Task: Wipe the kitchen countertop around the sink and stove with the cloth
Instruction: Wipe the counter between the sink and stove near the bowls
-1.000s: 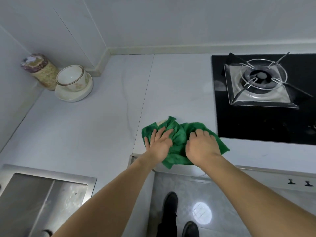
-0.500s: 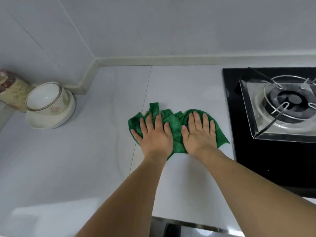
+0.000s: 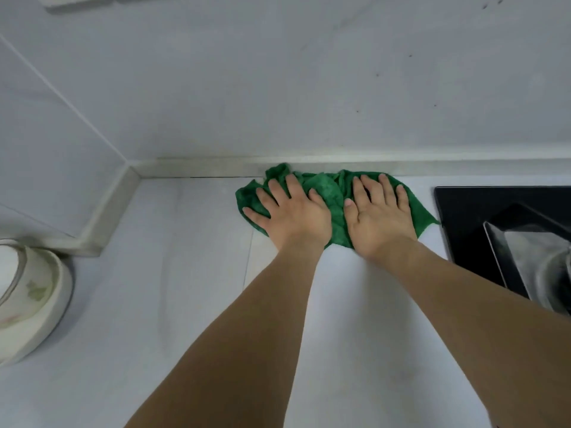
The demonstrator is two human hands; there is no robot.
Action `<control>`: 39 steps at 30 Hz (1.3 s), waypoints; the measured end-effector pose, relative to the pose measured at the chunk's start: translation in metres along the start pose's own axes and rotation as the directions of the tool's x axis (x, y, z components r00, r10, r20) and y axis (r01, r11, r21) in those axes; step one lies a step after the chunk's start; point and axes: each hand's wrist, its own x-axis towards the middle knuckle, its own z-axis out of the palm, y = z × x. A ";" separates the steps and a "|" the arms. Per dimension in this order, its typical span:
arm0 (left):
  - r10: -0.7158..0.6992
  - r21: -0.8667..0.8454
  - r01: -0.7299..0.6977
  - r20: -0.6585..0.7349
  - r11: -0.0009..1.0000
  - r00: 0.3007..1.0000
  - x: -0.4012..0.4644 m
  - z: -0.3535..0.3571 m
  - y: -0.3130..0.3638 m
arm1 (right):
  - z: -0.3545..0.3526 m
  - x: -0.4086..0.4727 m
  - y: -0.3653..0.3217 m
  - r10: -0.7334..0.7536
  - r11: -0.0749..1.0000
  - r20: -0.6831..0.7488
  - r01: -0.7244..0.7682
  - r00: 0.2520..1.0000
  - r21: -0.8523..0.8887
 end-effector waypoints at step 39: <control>0.313 0.022 -0.313 0.000 0.950 0.950 0.038 -0.022 -0.100 | 0.009 -0.002 -0.082 -0.208 0.974 0.070 0.213 0.976 -0.072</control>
